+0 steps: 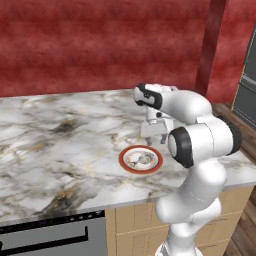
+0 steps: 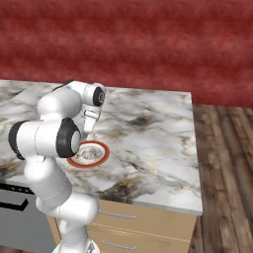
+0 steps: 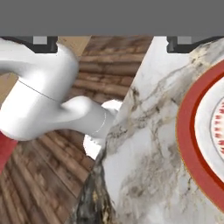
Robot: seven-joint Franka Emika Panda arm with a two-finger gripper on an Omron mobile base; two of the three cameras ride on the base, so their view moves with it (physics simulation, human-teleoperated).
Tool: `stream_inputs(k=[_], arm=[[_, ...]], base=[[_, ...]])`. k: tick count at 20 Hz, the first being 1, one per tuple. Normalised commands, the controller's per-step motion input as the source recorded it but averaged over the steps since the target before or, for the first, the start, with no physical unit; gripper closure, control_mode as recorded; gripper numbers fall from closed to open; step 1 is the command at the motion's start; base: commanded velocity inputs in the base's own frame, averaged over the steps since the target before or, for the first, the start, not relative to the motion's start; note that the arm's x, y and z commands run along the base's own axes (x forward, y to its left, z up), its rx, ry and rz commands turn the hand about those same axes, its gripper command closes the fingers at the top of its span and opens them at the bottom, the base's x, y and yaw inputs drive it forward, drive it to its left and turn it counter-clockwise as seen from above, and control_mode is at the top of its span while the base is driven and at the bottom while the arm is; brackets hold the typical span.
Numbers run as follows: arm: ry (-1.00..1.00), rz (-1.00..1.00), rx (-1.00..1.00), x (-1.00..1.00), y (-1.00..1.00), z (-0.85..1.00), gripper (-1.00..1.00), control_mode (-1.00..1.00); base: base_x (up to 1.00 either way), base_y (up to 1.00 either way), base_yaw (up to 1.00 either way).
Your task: Place the fish on the bottom rack of the oven, and slide the tray back inside. Close the oven door.
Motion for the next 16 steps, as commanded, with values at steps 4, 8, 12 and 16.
stream_inputs(k=[4, 8, 12, 16], arm=[[0.0, -0.04, -0.03, -0.07, 0.38, -0.17, -1.0, -1.0], [-0.18, 0.0, -0.08, -0.16, 0.4, -0.08, -1.0, -1.0], [-0.2, -0.02, -0.08, -0.08, 0.24, -0.01, -1.0, -1.0], [-0.41, -0.29, -0.02, -0.02, 0.04, -0.55, -1.0, -1.0]], base=[[0.0, 0.0, 0.0], [0.0, 0.0, 0.0], [0.0, 0.0, 0.0], [0.0, 0.0, 0.0]])
